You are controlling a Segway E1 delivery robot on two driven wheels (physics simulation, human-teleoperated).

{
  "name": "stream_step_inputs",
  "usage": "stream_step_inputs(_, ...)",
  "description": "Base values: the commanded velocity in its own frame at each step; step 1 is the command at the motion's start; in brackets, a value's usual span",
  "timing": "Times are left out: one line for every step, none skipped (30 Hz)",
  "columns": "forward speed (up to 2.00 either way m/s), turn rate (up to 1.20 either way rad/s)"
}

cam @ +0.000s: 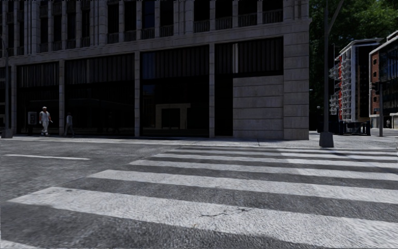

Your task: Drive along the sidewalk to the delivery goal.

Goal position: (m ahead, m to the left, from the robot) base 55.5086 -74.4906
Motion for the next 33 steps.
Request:
stream_step_inputs(1.99, -0.47)
stream_step_inputs(1.99, -0.47)
stream_step_inputs(1.99, -0.47)
stream_step_inputs(1.99, -0.47)
stream_step_inputs(1.99, -0.47)
stream_step_inputs(1.99, -0.47)
stream_step_inputs(1.99, -0.47)
stream_step_inputs(1.99, -0.47)
stream_step_inputs(1.99, -0.47)
stream_step_inputs(1.99, -0.47)
stream_step_inputs(1.99, -0.47)
stream_step_inputs(1.99, -0.47)
stream_step_inputs(1.99, -0.47)
stream_step_inputs(1.99, -0.47)
stream_step_inputs(1.99, -0.47)
stream_step_inputs(1.99, -0.47)
stream_step_inputs(1.99, -0.45)
stream_step_inputs(1.99, -0.42)
stream_step_inputs(1.99, -0.41)
stream_step_inputs(1.99, -0.40)
stream_step_inputs(1.99, -0.40)
stream_step_inputs(1.99, -0.40)
stream_step_inputs(1.99, -0.40)
stream_step_inputs(1.99, -0.40)
stream_step_inputs(1.99, -0.40)
stream_step_inputs(1.99, -0.40)
stream_step_inputs(1.99, -0.40)
stream_step_inputs(1.99, -0.40)
stream_step_inputs(1.99, -0.40)
stream_step_inputs(1.99, -0.40)
stream_step_inputs(1.99, -0.40)
stream_step_inputs(1.99, -0.40)
stream_step_inputs(1.99, -0.40)
